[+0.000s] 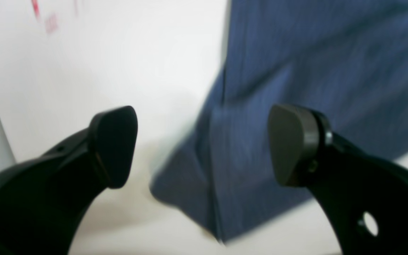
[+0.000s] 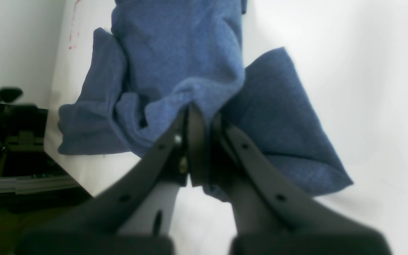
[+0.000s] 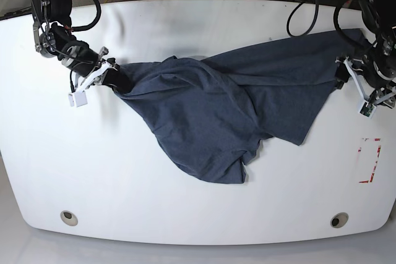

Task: Fold the T-shirt properly
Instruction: 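Move the left gripper to grasp another edge of the shirt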

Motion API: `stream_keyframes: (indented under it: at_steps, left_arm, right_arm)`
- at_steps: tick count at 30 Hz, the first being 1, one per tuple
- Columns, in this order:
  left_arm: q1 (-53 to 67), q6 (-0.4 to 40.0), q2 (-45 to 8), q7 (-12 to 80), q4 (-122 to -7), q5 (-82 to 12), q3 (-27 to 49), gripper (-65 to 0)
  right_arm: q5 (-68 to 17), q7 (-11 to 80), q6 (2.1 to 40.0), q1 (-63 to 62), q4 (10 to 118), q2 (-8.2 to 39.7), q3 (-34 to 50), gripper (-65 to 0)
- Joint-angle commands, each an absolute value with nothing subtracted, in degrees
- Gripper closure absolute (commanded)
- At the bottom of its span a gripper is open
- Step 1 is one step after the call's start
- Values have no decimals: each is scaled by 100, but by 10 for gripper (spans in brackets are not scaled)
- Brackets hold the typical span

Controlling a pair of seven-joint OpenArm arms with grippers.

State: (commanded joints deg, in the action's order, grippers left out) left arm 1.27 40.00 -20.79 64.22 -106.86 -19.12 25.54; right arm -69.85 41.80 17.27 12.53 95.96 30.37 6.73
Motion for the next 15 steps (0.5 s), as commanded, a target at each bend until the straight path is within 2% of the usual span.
stream_keyframes:
  at_steps: [6,15]
  left_arm:
    - [-919,4000,-1745,6176,-9710,-1437,1868,-533]
    - [-1578,3705,-1297,5191,-8347,-681,1596,-533]
  right_arm:
    - [-6985,4180,1727,1244,9675,2993,673,0]
    - [-6422,4189,1719,1191,9991,2993,637,0]
